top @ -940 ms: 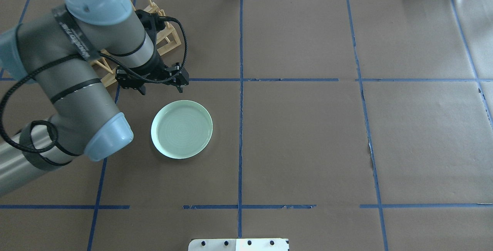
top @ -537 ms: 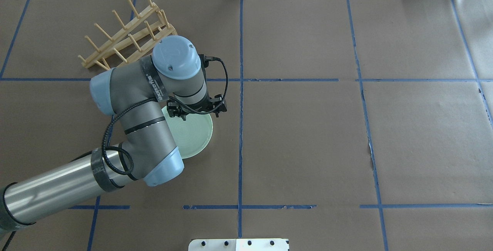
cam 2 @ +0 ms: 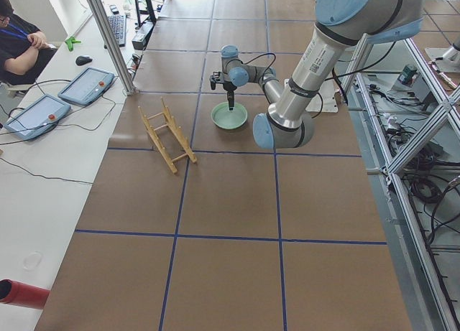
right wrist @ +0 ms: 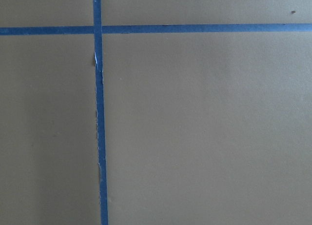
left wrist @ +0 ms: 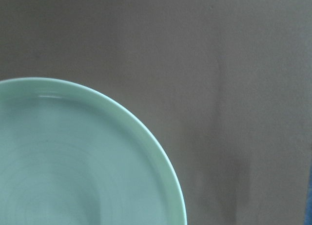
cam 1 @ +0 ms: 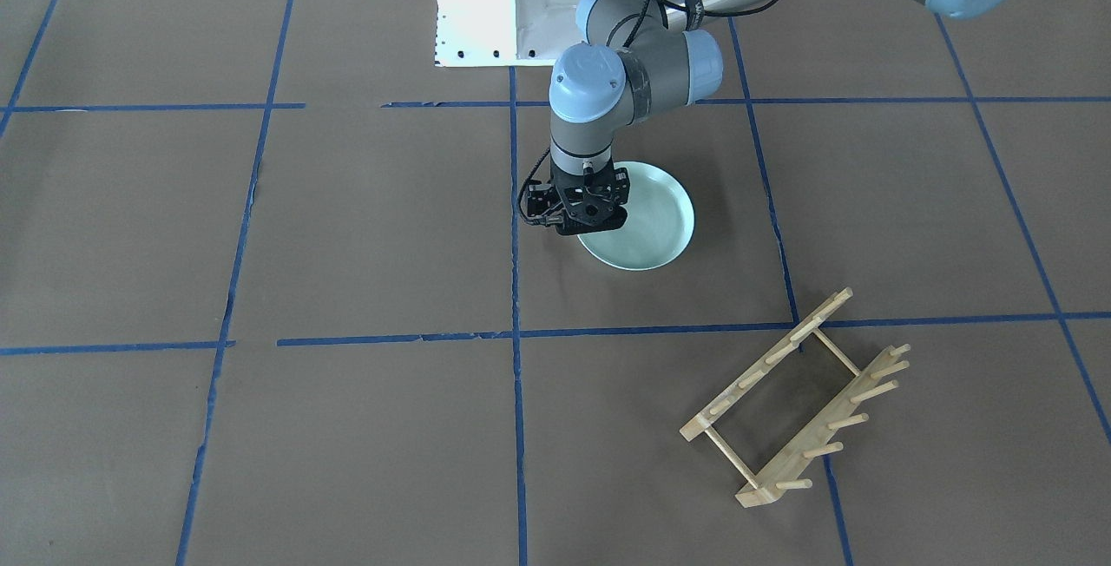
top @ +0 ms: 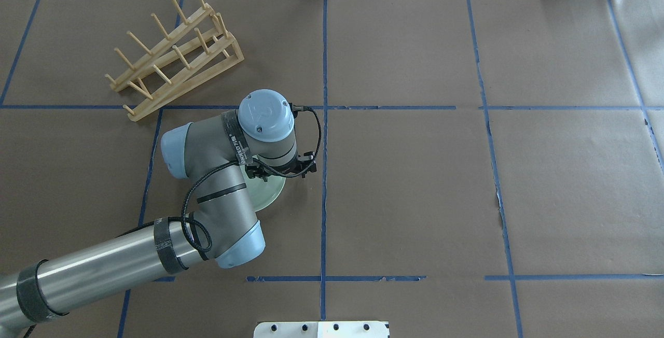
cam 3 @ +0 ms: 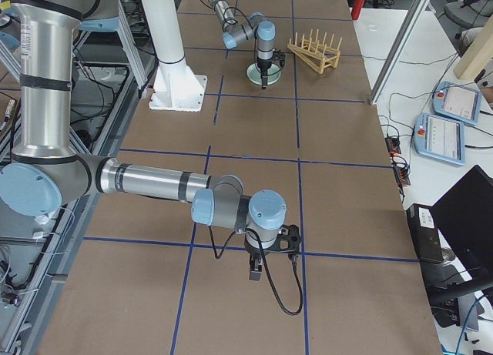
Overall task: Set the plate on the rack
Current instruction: 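Close the left gripper on the plate's rim and lift it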
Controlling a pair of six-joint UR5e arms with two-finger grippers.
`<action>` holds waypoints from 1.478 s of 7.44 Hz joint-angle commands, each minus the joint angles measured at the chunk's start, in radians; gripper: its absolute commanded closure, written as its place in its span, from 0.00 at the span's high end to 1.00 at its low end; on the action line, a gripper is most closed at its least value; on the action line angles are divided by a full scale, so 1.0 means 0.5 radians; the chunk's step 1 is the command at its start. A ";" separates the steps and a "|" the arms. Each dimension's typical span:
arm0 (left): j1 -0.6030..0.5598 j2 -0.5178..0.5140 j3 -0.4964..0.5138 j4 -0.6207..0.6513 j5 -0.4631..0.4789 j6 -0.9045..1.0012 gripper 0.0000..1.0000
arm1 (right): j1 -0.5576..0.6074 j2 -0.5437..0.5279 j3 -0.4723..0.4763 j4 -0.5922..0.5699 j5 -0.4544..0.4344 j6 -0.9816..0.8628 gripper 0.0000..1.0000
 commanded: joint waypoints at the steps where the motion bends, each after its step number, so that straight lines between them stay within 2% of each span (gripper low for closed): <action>1: 0.003 -0.002 -0.011 -0.003 0.000 -0.002 0.62 | 0.000 0.000 0.000 0.000 0.000 0.000 1.00; 4: 0.000 0.001 -0.039 0.000 0.000 0.001 0.20 | 0.000 0.000 0.000 0.000 0.000 0.000 1.00; 5: 0.000 0.008 -0.048 0.000 0.000 0.001 0.07 | 0.000 0.000 0.000 0.000 0.000 0.000 1.00; 6: 0.000 0.011 -0.054 0.006 0.000 0.001 0.00 | 0.000 0.000 0.000 0.000 0.000 0.000 1.00; 8: -0.009 0.017 -0.130 0.058 0.003 -0.002 0.00 | 0.000 0.000 0.000 0.000 0.000 0.000 1.00; 10: -0.098 0.014 -0.552 0.519 0.003 0.001 0.00 | 0.000 0.000 0.000 0.000 0.000 0.000 1.00; 11: -0.220 0.017 -0.724 0.646 0.003 0.001 0.00 | 0.000 0.000 0.000 0.000 0.000 0.000 1.00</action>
